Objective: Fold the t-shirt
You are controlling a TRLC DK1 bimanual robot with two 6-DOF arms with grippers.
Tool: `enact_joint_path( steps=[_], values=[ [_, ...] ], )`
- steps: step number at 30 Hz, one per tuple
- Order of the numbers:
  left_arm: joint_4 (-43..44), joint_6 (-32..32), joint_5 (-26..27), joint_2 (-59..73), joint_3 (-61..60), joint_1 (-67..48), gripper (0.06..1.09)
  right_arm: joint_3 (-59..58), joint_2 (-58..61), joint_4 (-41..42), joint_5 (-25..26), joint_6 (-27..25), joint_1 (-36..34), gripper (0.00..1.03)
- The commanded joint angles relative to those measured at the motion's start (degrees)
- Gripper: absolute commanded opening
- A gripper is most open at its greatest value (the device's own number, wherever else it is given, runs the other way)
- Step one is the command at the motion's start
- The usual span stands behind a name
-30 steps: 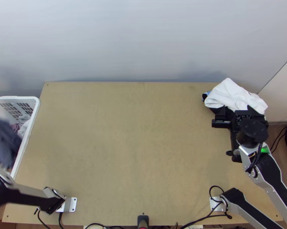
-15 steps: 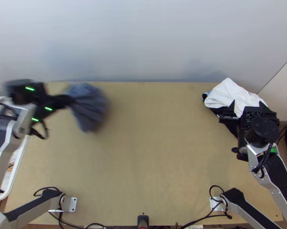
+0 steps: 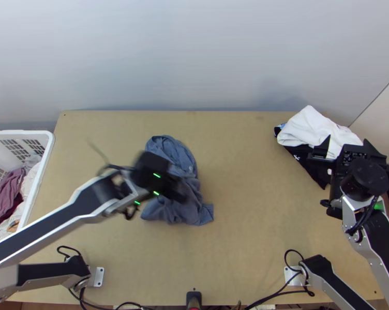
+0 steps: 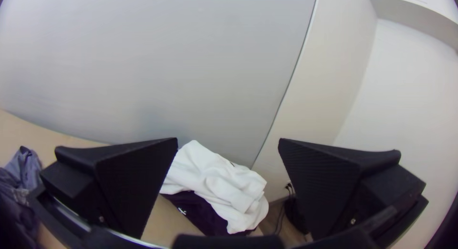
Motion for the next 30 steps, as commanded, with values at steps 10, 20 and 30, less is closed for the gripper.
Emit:
enact_joint_path(
  steps=[10,20,30],
  values=[
    [7.72,-4.67,-0.73,18.44,10.05,-18.83,0.39,-2.72,-1.55,-3.63,-3.75,4.31,-4.38,0.98],
    [-13.11,-7.13,-1.43,17.21,19.11,-6.43,1.04,4.23,4.16,-10.75,-10.25,14.85,-3.5,0.98],
    [-8.72,-3.88,-1.52,10.35,3.64,12.99,1.04,11.26,12.78,-16.63,-16.84,20.92,5.91,0.98]
  ],
)
